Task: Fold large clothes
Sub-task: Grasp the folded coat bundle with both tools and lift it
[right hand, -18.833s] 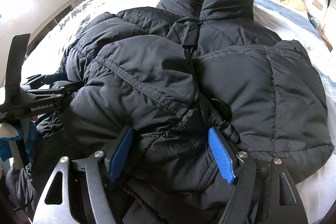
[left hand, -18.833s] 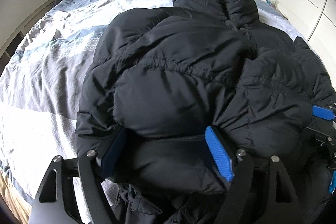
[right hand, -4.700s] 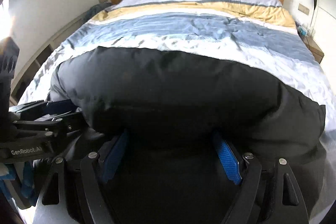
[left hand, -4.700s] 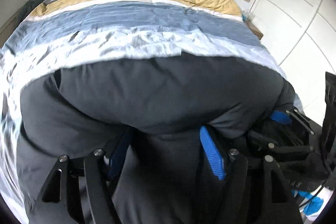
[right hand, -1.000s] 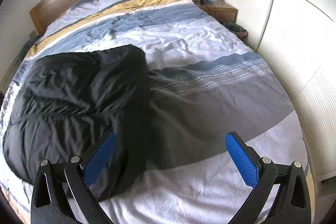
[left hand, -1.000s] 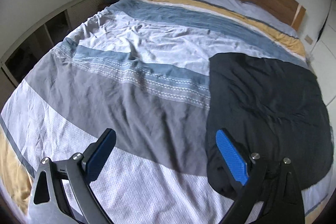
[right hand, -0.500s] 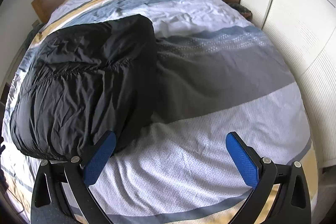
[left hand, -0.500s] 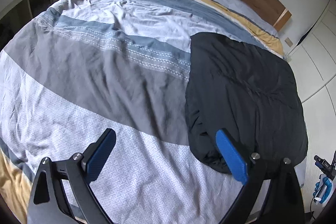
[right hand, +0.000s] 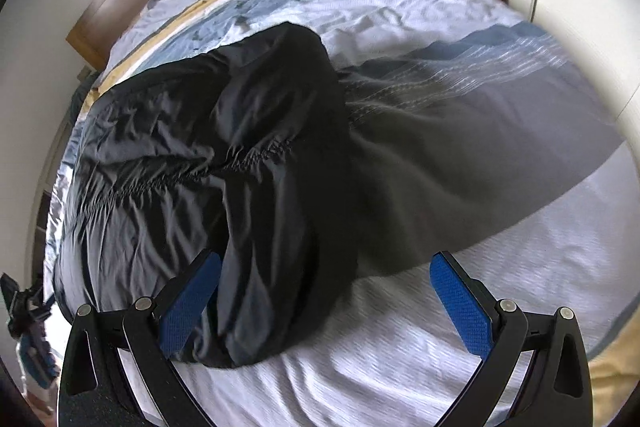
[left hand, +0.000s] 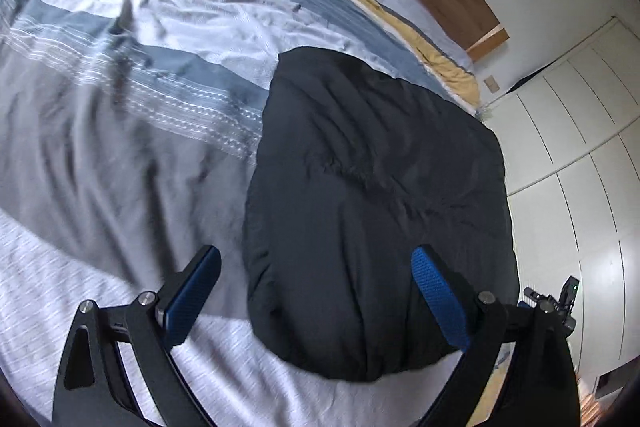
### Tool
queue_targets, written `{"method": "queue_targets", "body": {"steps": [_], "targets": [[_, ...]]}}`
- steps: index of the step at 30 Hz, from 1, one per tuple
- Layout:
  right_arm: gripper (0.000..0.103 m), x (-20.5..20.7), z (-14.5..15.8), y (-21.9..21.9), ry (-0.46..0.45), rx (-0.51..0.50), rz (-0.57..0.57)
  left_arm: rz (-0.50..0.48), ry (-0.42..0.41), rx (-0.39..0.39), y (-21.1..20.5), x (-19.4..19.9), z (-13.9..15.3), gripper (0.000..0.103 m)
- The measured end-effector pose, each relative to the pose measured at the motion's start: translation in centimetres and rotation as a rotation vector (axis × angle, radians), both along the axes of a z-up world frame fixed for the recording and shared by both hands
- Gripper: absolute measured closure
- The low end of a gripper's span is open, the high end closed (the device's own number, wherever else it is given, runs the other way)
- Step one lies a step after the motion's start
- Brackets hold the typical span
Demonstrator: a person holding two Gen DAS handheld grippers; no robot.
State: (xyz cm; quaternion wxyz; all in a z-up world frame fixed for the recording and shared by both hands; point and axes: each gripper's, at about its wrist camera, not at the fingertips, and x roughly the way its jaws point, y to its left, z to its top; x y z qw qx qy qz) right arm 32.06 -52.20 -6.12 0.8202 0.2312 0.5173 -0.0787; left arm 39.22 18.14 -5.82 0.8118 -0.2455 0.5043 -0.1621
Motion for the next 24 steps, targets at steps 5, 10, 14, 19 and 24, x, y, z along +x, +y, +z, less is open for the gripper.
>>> {"method": "queue_targets", "body": {"steps": [5, 10, 14, 19, 24], "targets": [[0.0, 1.7, -1.3, -0.2, 0.004, 0.03, 0.023, 0.006, 0.045, -0.076, -0.7, 2.7, -1.9, 0.006], [0.0, 3.4, -3.1, -0.9, 0.01, 0.104, 0.042, -0.002, 0.064, -0.147, -1.4, 4.6, -3.8, 0.006], [0.0, 5.1, -4.9, -1.2, 0.011, 0.193, 0.055, -0.046, 0.096, -0.18, -3.0, 5.7, -5.5, 0.006], [0.001, 6.5, -8.0, -1.6, 0.039, 0.354, 0.062, -0.06, 0.127, -0.252, -3.8, 6.3, -7.8, 0.006], [0.001, 7.5, -11.6, -0.9, 0.072, 0.588, 0.071, -0.062, 0.162, -0.334, -4.1, 6.6, -9.7, 0.005]]}}
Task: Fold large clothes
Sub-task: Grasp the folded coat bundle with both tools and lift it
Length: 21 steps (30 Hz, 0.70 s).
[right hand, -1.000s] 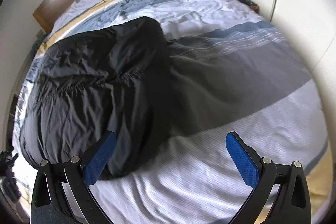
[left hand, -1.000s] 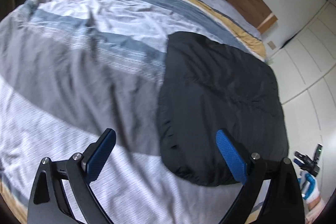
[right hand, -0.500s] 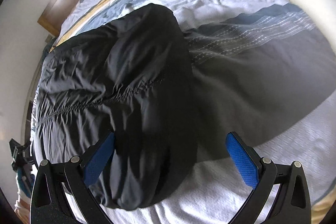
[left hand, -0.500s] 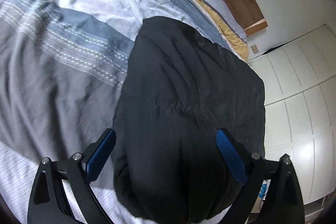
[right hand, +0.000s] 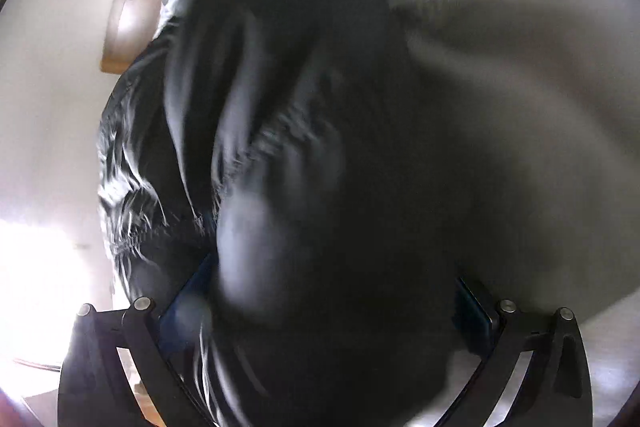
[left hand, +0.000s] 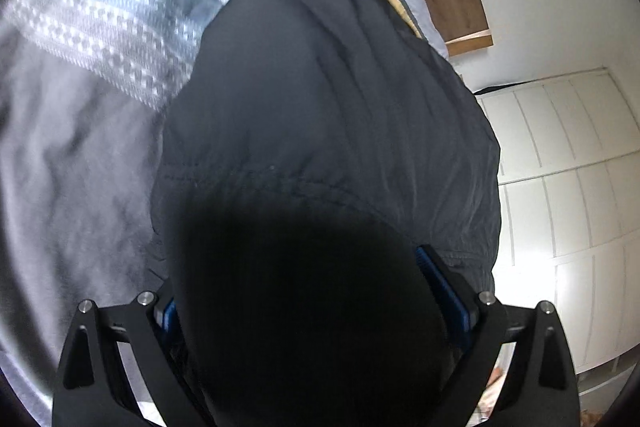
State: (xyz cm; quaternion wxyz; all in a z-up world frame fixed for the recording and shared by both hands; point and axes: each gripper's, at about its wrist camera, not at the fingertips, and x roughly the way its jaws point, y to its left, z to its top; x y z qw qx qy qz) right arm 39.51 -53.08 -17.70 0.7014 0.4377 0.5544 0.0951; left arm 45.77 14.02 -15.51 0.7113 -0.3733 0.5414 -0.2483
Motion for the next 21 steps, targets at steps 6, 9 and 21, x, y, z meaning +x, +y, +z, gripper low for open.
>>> {"method": "queue_targets", "body": {"steps": [6, 9, 21], "targets": [[0.001, 1.9, -0.3, 2.9, -0.049, 0.039, 0.09, 0.002, 0.032, -0.039, -1.4, 0.6, -1.0, 0.003], [0.001, 1.8, -0.8, 3.2, -0.06, 0.029, 0.089, -0.01, 0.025, -0.002, -2.5, 0.4, -1.3, 0.002], [0.06, 0.2, 2.5, 5.9, -0.189, 0.047, 0.034, -0.022, -0.108, -0.178, -5.9, -1.9, 1.7, 0.064]]}}
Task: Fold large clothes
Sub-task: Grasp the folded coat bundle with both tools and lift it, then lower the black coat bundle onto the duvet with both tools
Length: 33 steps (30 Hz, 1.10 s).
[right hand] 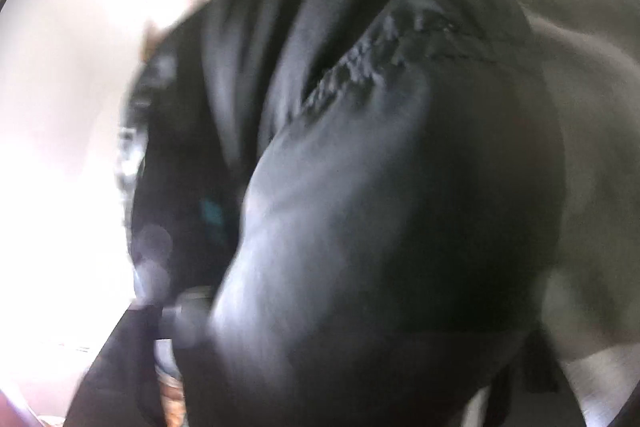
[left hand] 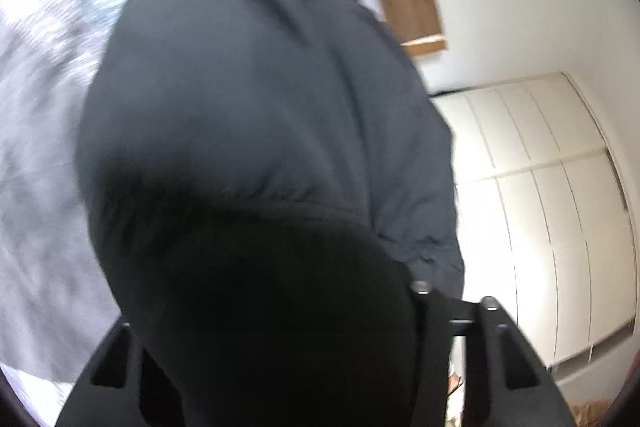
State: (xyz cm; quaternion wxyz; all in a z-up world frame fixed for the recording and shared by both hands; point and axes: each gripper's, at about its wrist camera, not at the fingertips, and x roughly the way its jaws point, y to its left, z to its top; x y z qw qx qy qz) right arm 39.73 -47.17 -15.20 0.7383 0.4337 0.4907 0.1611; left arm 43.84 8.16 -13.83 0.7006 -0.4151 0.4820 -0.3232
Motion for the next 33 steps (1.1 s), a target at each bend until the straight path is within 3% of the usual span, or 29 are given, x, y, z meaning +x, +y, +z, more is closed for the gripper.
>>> {"method": "queue_targets", "body": {"steps": [2, 5, 12, 16, 20, 22, 27, 28, 30, 31, 33], "targets": [[0.069, 0.0, 2.1, 1.0, -0.05, -0.004, 0.011, -0.016, -0.045, -0.027, -0.7, -0.3, 1.9, 0.07], [0.075, 0.4, 7.1, 2.6, -0.177, -0.019, 0.028, -0.05, -0.126, -0.045, -1.7, -0.8, 5.8, 0.074], [0.077, -1.3, 18.2, 5.6, -0.392, -0.046, 0.064, -0.095, -0.302, -0.091, -1.9, -3.5, 15.7, 0.076], [0.077, -4.9, 20.9, 5.8, -0.431, -0.011, 0.069, -0.1, -0.343, -0.133, 0.0, -7.1, 18.6, 0.076], [0.077, -8.7, 18.8, 7.1, -0.382, -0.008, 0.053, -0.108, -0.326, -0.094, 1.0, -10.5, 17.2, 0.076], [0.077, -10.2, 15.4, 7.3, -0.307, -0.012, 0.027, -0.111, -0.266, -0.021, 1.2, -11.2, 14.2, 0.076], [0.072, -12.7, 6.0, 6.3, -0.068, -0.075, -0.045, -0.109, -0.053, 0.256, 2.3, -12.4, 3.9, 0.074], [0.068, -13.2, 5.1, 5.7, -0.041, -0.076, -0.072, -0.093, -0.022, 0.271, 3.1, -12.5, 2.8, 0.071], [0.055, -14.4, 4.1, 4.7, 0.017, -0.117, -0.108, -0.052, 0.025, 0.283, 4.6, -12.7, 1.6, 0.055], [0.044, -14.8, 3.9, 4.4, 0.035, -0.139, -0.107, -0.038, 0.033, 0.29, 5.2, -12.9, 1.5, 0.052], [0.034, -15.0, 4.0, 3.7, 0.058, -0.188, -0.091, -0.023, 0.028, 0.304, 5.6, -13.1, 2.2, 0.047]]}}
